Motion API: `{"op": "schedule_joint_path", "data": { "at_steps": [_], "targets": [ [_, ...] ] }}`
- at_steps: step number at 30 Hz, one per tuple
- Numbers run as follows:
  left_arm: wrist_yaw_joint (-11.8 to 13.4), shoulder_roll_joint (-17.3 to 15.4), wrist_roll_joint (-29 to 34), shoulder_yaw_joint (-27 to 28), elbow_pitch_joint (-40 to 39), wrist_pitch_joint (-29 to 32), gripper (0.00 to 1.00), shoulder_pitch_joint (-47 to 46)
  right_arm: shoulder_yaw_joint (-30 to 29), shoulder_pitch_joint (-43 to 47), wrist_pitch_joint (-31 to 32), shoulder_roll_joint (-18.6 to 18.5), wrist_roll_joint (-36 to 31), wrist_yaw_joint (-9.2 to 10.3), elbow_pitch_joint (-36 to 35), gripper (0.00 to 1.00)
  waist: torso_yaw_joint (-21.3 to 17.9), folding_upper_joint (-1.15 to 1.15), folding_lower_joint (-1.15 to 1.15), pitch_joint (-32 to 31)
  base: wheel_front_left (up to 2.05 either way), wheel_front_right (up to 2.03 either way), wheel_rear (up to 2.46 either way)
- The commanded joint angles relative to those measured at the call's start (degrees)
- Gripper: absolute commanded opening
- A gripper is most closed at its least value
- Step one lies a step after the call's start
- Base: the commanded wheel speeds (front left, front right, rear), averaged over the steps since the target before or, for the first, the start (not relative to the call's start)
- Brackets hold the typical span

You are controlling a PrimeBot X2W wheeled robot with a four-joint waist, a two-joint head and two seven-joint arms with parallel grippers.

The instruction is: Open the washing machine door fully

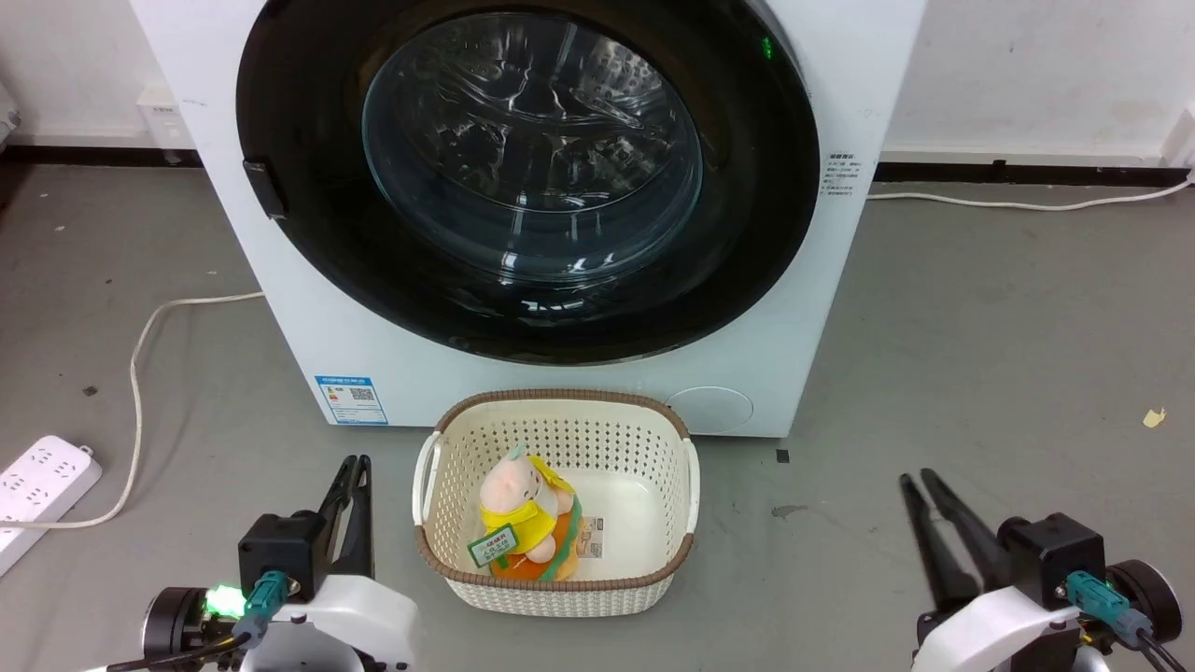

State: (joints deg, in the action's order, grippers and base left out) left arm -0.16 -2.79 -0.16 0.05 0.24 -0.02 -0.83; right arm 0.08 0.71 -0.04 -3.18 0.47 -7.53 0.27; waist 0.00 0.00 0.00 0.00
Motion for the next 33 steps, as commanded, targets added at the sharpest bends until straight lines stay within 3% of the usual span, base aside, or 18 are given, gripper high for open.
{"op": "schedule_joint_path", "data": {
  "at_steps": [1,17,33],
  "targets": [
    [0.00,0.01,0.00,-0.01,0.00,-0.01,1.00,0.00,0.00,0.00,-0.01,0.00,0.02,0.00,0.00,1.00,0.00,0.00,0.00,0.00,0.00,0.00,0.00],
    [0.23,0.00,-0.82,-1.12,0.58,-1.69,1.00,-0.04,-0.90,-0.03,-1.69,0.03,1.14,0.00,-0.21,1.00,0.13,0.00,0.00,0.10,0.00,0.00,0.00],
    [0.44,-0.01,-1.48,-2.50,0.57,-3.61,1.00,-1.88,-1.43,-4.41,-3.60,-1.36,5.32,0.01,0.89,1.00,1.25,0.00,0.00,3.99,0.00,0.00,0.00]
  ]
}}
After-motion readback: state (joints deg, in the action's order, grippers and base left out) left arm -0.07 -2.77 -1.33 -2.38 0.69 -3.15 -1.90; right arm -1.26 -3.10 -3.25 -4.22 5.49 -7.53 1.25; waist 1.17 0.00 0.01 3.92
